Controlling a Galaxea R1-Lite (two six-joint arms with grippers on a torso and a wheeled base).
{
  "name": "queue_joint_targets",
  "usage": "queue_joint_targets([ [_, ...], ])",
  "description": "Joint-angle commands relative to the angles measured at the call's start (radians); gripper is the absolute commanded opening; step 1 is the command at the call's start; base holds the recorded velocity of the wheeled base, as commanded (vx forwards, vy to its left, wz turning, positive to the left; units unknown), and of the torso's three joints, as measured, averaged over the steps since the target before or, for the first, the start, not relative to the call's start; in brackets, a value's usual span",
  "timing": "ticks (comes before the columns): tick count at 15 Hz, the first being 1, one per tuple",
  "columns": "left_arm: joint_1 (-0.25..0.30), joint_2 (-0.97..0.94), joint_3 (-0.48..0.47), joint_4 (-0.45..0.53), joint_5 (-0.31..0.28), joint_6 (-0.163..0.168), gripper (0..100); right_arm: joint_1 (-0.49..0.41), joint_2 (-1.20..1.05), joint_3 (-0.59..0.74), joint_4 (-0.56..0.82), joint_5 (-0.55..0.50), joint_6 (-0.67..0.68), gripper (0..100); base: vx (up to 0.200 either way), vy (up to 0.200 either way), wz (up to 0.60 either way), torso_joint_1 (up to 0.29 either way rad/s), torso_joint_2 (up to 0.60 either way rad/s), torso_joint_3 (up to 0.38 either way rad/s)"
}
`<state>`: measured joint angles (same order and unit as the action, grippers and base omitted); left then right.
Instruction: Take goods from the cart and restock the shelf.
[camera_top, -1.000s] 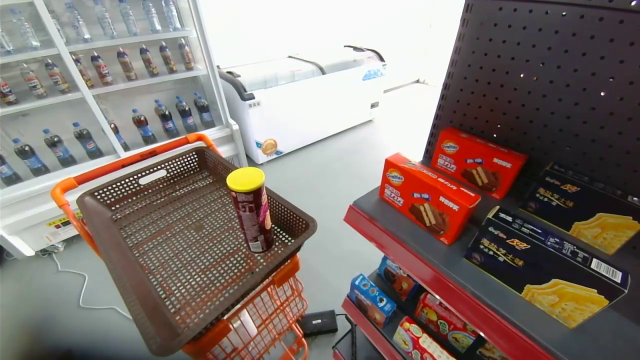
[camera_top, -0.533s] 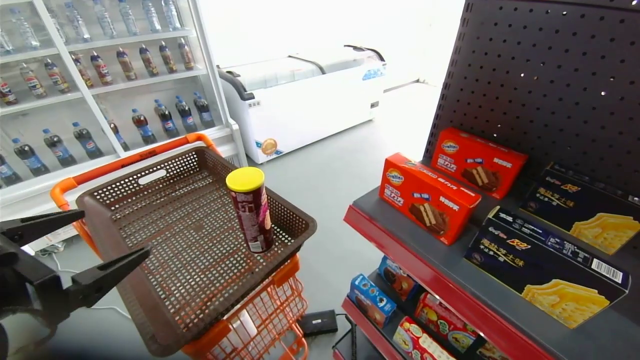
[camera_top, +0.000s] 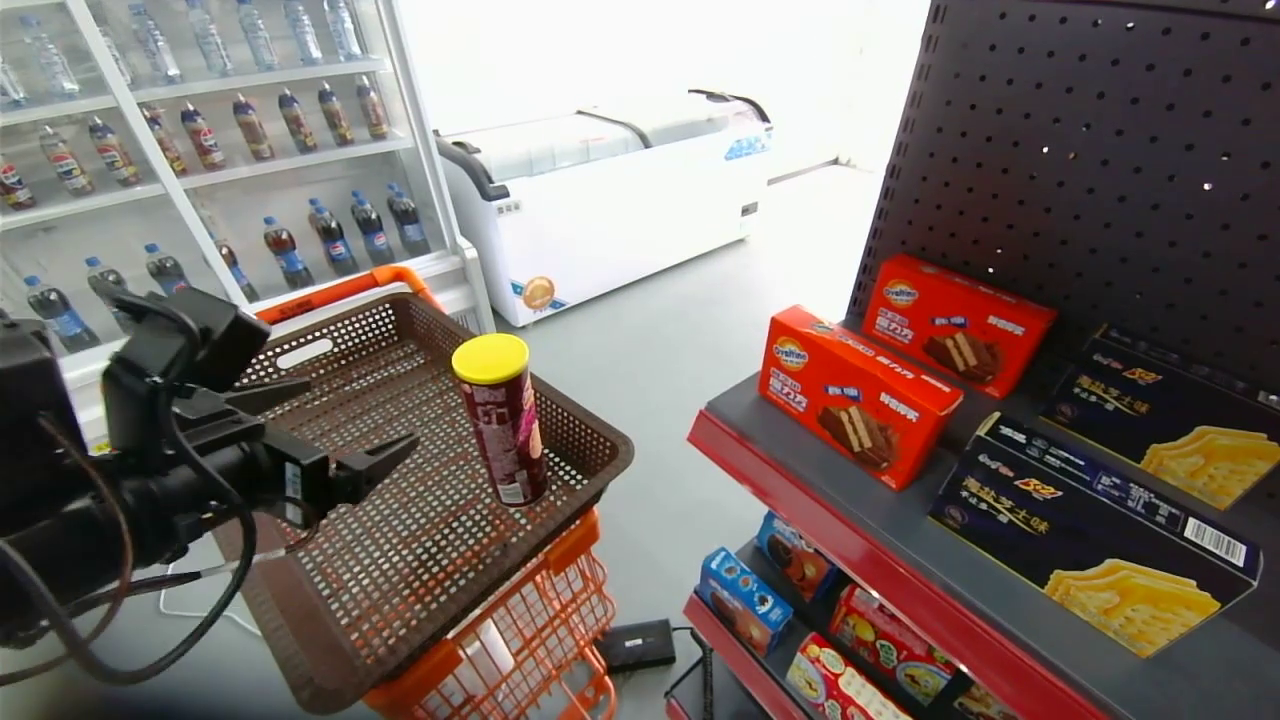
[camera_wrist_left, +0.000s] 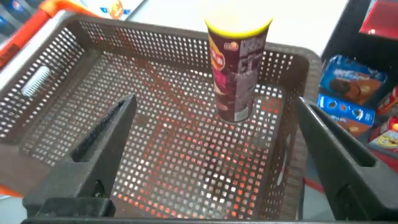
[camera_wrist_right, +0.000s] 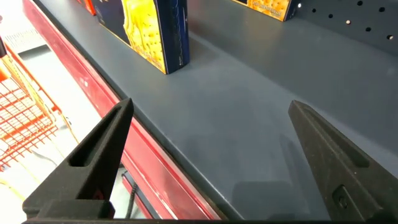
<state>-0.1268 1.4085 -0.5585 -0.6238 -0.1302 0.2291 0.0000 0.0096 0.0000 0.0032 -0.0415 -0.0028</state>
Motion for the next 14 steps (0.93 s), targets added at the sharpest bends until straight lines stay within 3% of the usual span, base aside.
queue_joint_targets([
  [1,-0.008,0.152,0.003,-0.059,0.0,0.004,100,0.0,0.001,0.0,0.0,0.0,0.0,100,0.0,0.0,0.0,0.0,0.0,0.0],
  [4,-0.07,0.227,-0.006,-0.116,0.001,0.004,100,0.0,0.001,0.0,0.0,0.0,0.0,100,0.0,0.0,0.0,0.0,0.0,0.0],
  [9,-0.07,0.343,-0.061,-0.145,0.001,0.001,100,0.0,0.001,0.0,0.0,0.0,0.0,100,0.0,0.0,0.0,0.0,0.0,0.0],
  [12,-0.071,0.471,-0.162,-0.231,0.001,-0.004,100,0.0,0.001,0.0,0.0,0.0,0.0,100,0.0,0.0,0.0,0.0,0.0,0.0],
  [14,-0.07,0.514,-0.219,-0.232,0.001,-0.004,100,0.0,0.001,0.0,0.0,0.0,0.0,100,0.0,0.0,0.0,0.0,0.0,0.0],
])
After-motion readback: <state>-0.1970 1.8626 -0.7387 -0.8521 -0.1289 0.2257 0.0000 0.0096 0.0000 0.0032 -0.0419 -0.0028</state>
